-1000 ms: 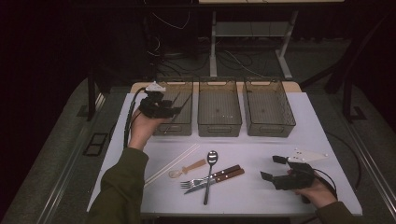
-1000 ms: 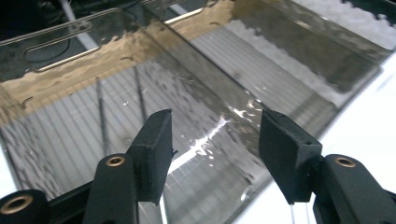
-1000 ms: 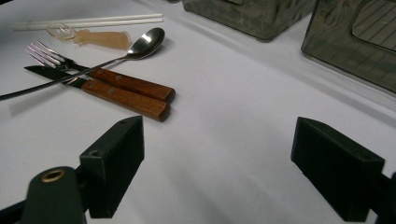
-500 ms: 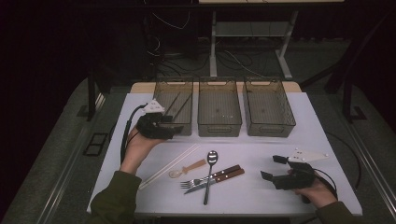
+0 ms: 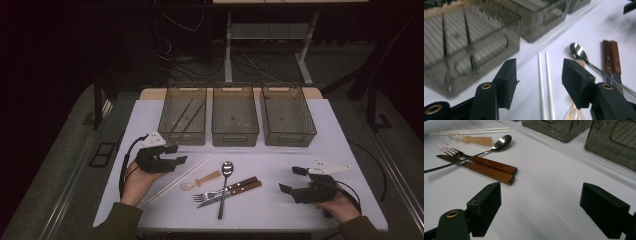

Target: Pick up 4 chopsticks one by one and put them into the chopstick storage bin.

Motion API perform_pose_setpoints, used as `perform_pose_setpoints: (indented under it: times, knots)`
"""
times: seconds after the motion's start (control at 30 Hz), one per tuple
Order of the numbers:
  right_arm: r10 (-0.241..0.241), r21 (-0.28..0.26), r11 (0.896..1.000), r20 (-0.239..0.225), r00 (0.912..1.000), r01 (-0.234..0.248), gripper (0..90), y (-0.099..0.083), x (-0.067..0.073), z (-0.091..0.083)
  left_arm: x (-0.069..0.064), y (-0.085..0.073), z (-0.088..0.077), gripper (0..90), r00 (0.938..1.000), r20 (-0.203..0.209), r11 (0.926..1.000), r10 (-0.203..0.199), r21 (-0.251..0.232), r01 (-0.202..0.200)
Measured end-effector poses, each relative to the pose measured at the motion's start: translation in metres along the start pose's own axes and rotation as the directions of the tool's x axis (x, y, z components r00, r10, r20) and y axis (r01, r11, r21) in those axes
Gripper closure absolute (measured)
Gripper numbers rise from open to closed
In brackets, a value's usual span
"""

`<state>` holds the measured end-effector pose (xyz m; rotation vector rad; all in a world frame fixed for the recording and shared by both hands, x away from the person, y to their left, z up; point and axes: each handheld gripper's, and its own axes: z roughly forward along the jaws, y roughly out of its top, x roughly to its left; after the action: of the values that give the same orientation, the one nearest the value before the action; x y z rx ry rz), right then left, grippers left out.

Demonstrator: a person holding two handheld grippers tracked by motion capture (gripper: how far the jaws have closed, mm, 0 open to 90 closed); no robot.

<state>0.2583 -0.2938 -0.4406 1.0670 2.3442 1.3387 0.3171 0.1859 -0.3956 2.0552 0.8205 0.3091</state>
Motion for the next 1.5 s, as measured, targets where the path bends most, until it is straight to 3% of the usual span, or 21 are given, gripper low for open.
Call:
perform_pose_setpoints:
  times: [0.23, 0.63, 1.0, 1.5]
  knots:
    - [0.001, 0.002, 1.000, -0.001, 1.0000, -0.001, 17.4, 0.000, 0.000, 0.000, -0.007, -0.019, -0.004, 56.5, 0.9997, 0.003, 0.9991, -0.026, 0.034, 0.026]
    - [0.001, 0.003, 1.000, 0.002, 1.0000, -0.001, 17.4, 0.000, 0.000, 0.000, -0.010, -0.045, -0.005, 70.2, 0.9994, -0.018, 0.9934, -0.030, 0.111, 0.032]
    - [0.000, 0.006, 1.000, -0.001, 1.0000, 0.000, 17.4, 0.000, 0.000, 0.001, -0.010, -0.052, 0.002, 76.5, 0.9987, -0.026, 0.9842, -0.044, 0.170, 0.048]
    - [-0.001, 0.003, 1.000, 0.002, 1.0000, 0.001, 17.4, 0.000, 0.000, 0.000, -0.008, -0.055, 0.006, 79.9, 0.9989, -0.008, 0.9782, -0.045, 0.202, 0.046]
